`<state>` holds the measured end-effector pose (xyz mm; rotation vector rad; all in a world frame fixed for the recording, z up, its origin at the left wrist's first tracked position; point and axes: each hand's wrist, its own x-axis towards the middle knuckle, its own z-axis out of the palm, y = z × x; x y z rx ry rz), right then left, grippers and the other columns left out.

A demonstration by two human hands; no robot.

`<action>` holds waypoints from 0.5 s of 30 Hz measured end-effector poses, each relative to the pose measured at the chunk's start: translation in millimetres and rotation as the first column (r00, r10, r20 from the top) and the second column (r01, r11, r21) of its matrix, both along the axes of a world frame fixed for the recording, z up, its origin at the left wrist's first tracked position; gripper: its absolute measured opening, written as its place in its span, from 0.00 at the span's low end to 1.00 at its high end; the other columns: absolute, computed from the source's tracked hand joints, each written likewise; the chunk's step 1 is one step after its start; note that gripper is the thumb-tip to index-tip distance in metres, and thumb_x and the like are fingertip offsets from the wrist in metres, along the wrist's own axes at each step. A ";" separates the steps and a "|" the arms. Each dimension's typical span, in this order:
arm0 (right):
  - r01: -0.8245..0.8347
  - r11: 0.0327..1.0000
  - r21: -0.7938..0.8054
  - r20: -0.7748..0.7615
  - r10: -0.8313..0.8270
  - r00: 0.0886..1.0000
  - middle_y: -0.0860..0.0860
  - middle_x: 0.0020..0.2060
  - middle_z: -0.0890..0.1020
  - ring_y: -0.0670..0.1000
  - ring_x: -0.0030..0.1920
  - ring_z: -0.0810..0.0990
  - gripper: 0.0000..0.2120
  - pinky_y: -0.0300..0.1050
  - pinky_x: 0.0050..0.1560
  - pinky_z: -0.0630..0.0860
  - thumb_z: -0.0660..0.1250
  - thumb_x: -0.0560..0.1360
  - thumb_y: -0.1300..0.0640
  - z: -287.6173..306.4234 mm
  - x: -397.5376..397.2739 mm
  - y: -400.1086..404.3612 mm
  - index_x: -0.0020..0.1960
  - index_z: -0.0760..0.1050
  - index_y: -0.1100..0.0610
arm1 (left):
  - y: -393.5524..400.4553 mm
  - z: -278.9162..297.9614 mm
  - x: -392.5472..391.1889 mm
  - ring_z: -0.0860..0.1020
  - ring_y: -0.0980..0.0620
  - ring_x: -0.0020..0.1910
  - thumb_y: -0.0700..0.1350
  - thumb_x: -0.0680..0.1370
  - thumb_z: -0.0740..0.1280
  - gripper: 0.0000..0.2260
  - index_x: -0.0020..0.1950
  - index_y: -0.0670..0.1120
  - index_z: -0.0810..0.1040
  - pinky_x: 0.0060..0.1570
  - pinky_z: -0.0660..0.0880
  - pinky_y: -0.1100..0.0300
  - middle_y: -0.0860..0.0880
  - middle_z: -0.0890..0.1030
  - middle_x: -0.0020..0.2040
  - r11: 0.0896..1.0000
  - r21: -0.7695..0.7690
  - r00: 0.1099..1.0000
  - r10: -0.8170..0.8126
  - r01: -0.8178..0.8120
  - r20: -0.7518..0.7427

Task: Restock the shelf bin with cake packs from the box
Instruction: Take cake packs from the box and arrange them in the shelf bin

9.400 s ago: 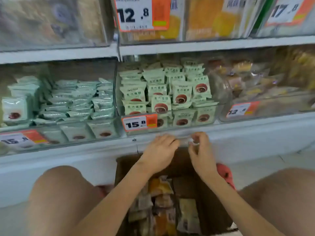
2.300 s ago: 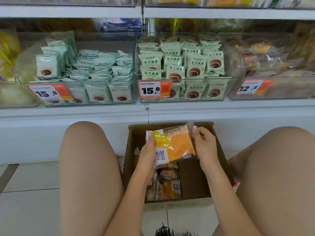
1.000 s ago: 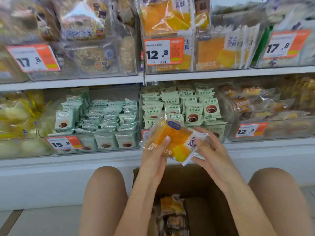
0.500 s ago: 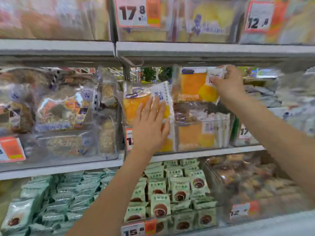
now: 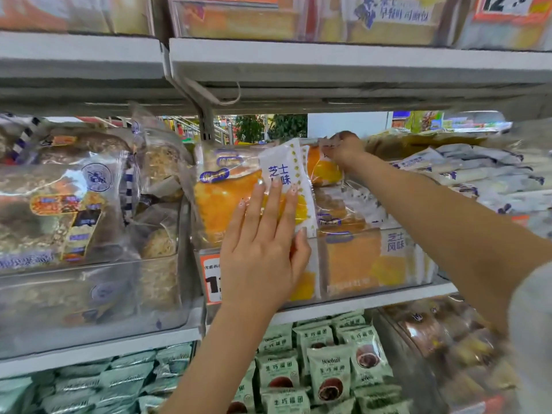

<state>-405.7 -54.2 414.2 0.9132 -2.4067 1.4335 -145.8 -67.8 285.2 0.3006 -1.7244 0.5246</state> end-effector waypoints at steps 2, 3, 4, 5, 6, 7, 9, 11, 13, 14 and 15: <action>0.047 0.998 0.048 -0.017 -0.046 0.999 0.56 0.51 0.76 0.59 0.64 0.72 0.18 0.44 0.55 0.69 0.64 0.77 0.54 -2.0 -1.9 -3.2 0.63 0.69 0.62 | -0.3 0.0 -0.1 0.70 0.45 0.70 0.49 0.79 0.58 0.19 0.68 0.44 0.75 0.67 0.67 0.48 0.44 0.73 0.68 1.000 0.000 1.000 0.005 -0.005 -0.003; 0.037 0.998 0.049 -0.012 -0.036 0.999 0.53 0.44 0.74 0.57 0.63 0.73 0.17 0.43 0.52 0.67 0.64 0.78 0.54 -3.5 -5.1 -5.1 0.63 0.68 0.61 | -0.5 -0.1 -0.2 0.69 0.45 0.70 0.49 0.79 0.58 0.19 0.68 0.44 0.74 0.67 0.67 0.48 0.44 0.73 0.68 1.000 0.000 1.000 0.004 -0.004 -0.002; 0.037 0.998 0.043 0.015 -0.037 0.999 0.51 0.42 0.71 0.55 0.59 0.74 0.18 0.42 0.50 0.66 0.64 0.78 0.54 -4.6 -7.9 -6.8 0.64 0.68 0.61 | -0.7 -0.5 -0.4 0.69 0.45 0.70 0.49 0.79 0.58 0.20 0.68 0.44 0.74 0.67 0.67 0.48 0.44 0.73 0.68 1.000 0.000 1.000 0.003 -0.003 -0.002; 0.037 0.999 0.028 0.037 -0.038 0.999 0.52 0.45 0.70 0.52 0.55 0.72 0.21 0.42 0.50 0.65 0.64 0.77 0.54 -5.5 -8.6 -7.3 0.66 0.66 0.62 | -0.5 -0.9 -0.3 0.69 0.45 0.70 0.49 0.79 0.58 0.20 0.68 0.44 0.74 0.67 0.67 0.48 0.44 0.73 0.68 1.000 0.002 1.000 0.000 0.000 -0.001; 0.038 0.999 0.024 0.060 -0.040 0.997 0.52 0.50 0.70 0.51 0.53 0.69 0.24 0.43 0.51 0.65 0.65 0.77 0.53 -4.9 -8.0 -7.4 0.67 0.64 0.63 | -0.2 -1.1 -0.4 0.69 0.45 0.70 0.49 0.79 0.58 0.20 0.68 0.44 0.74 0.67 0.67 0.48 0.44 0.73 0.68 1.000 0.005 1.000 -0.002 0.002 0.001; 0.035 0.999 0.036 0.083 -0.038 0.996 0.53 0.56 0.71 0.51 0.54 0.69 0.27 0.44 0.53 0.67 0.66 0.76 0.52 -4.7 -7.3 -7.5 0.68 0.61 0.63 | -0.3 -1.2 -0.5 0.69 0.45 0.70 0.49 0.79 0.58 0.20 0.68 0.44 0.74 0.67 0.68 0.48 0.44 0.73 0.68 1.000 0.005 1.000 -0.004 0.004 0.003; 0.040 0.998 0.042 0.122 -0.045 0.991 0.59 0.69 0.68 0.55 0.64 0.70 0.31 0.46 0.61 0.70 0.66 0.76 0.50 -1.3 -1.1 -5.6 0.70 0.55 0.64 | -0.7 -0.6 -1.0 0.70 0.45 0.70 0.49 0.79 0.58 0.20 0.68 0.44 0.74 0.66 0.68 0.48 0.44 0.73 0.68 1.000 0.005 1.000 -0.006 0.005 0.013; 0.071 0.997 0.011 0.150 -0.071 0.986 0.61 0.71 0.65 0.61 0.68 0.68 0.35 0.54 0.67 0.68 0.65 0.76 0.48 2.3 12.0 0.4 0.72 0.52 0.64 | -1.7 0.2 -1.5 0.70 0.45 0.70 0.49 0.79 0.58 0.20 0.69 0.44 0.74 0.67 0.68 0.48 0.44 0.73 0.68 1.000 0.007 1.000 0.002 -0.002 0.028; 0.092 0.996 -0.022 0.175 -0.087 0.981 0.61 0.69 0.67 0.62 0.66 0.70 0.34 0.56 0.66 0.70 0.65 0.76 0.47 6.9 31.0 11.4 0.72 0.54 0.62 | -3.2 0.2 -1.8 0.70 0.44 0.70 0.49 0.79 0.58 0.20 0.69 0.43 0.74 0.67 0.68 0.47 0.44 0.73 0.68 1.000 0.026 0.999 0.008 -0.009 0.051; 0.095 0.994 -0.059 0.163 -0.085 0.983 0.60 0.67 0.70 0.61 0.64 0.72 0.32 0.56 0.64 0.71 0.65 0.76 0.47 7.9 46.1 21.7 0.71 0.56 0.61 | -2.5 1.2 -0.3 0.70 0.44 0.70 0.49 0.79 0.57 0.20 0.68 0.43 0.74 0.67 0.67 0.48 0.44 0.74 0.68 0.999 0.035 0.998 0.004 -0.006 0.063; 0.080 0.990 -0.115 0.137 -0.064 0.989 0.59 0.63 0.72 0.58 0.61 0.74 0.28 0.54 0.62 0.72 0.64 0.77 0.49 6.8 63.9 35.0 0.70 0.58 0.61 | -1.5 3.1 1.2 0.69 0.44 0.70 0.49 0.80 0.57 0.20 0.68 0.43 0.74 0.68 0.67 0.48 0.43 0.74 0.68 0.999 0.042 0.997 -0.005 0.002 0.080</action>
